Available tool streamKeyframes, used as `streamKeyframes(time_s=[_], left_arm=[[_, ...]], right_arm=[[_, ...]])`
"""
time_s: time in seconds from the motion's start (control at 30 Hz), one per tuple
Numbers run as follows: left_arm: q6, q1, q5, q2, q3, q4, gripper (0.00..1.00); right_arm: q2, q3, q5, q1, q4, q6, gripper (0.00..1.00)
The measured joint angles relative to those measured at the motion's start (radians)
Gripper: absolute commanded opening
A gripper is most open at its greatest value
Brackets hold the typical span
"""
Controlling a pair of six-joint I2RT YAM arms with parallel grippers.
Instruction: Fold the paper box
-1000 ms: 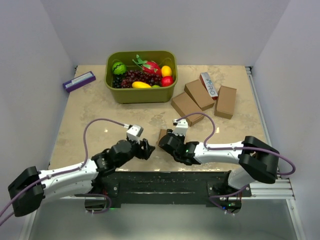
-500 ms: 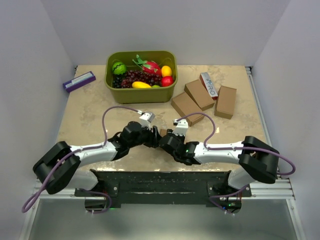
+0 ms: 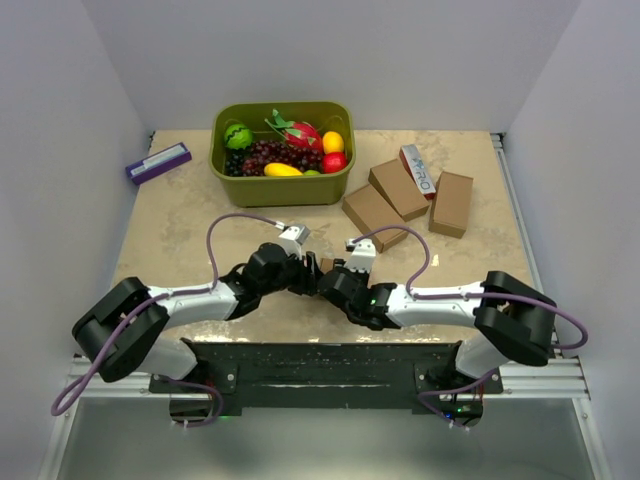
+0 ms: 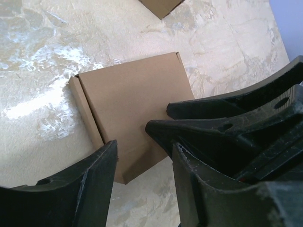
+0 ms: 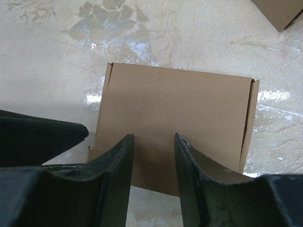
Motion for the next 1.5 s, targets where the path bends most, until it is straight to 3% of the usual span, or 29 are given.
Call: streamKeyframes(time_s=[0.3, 0.5, 0.6, 0.67, 0.73, 0.8, 1.0, 1.13, 1.37, 1.5], left_arm=[[0.020, 0.001, -0.071, 0.085, 0.009, 0.007, 0.55], [0.046, 0.001, -0.102, 0.145, 0.010, 0.021, 0.38], [0.056, 0.000, -0.095, 0.172, 0.024, 0.056, 0.38], [0.057, 0.001, -0.095, 0.181, 0.027, 0.070, 0.39], [0.059, 0.001, -0.095, 0.180, 0.027, 0.071, 0.42], [0.062, 0.001, -0.096, 0.175, 0.027, 0.066, 0.45], [0.080, 0.001, -0.098, 0.130, 0.027, 0.012, 0.65], [0.082, 0.001, -0.099, 0.086, 0.027, -0.008, 0.75], [0.081, 0.019, -0.094, 0.042, 0.034, -0.028, 0.78], [0.081, 0.032, -0.088, 0.013, 0.034, -0.040, 0.79]], right_arm=[[0.032, 0.000, -0.002, 0.000, 0.011, 0.002, 0.43], [0.035, 0.000, -0.002, 0.000, 0.016, 0.002, 0.47], [0.018, -0.006, -0.017, -0.001, 0.014, -0.014, 0.60], [-0.011, -0.009, -0.039, -0.001, -0.011, -0.032, 0.74], [-0.063, -0.009, -0.056, -0.001, -0.047, -0.048, 0.82], [-0.137, -0.009, -0.068, -0.007, -0.088, -0.059, 0.83], [-0.379, -0.076, -0.211, -0.215, -0.105, -0.117, 0.83], [-0.411, -0.158, -0.349, -0.390, -0.083, -0.160, 0.82], [-0.321, -0.251, -0.573, -0.488, 0.036, -0.170, 0.79], [-0.282, -0.297, -0.641, -0.510, 0.127, -0.150, 0.67]])
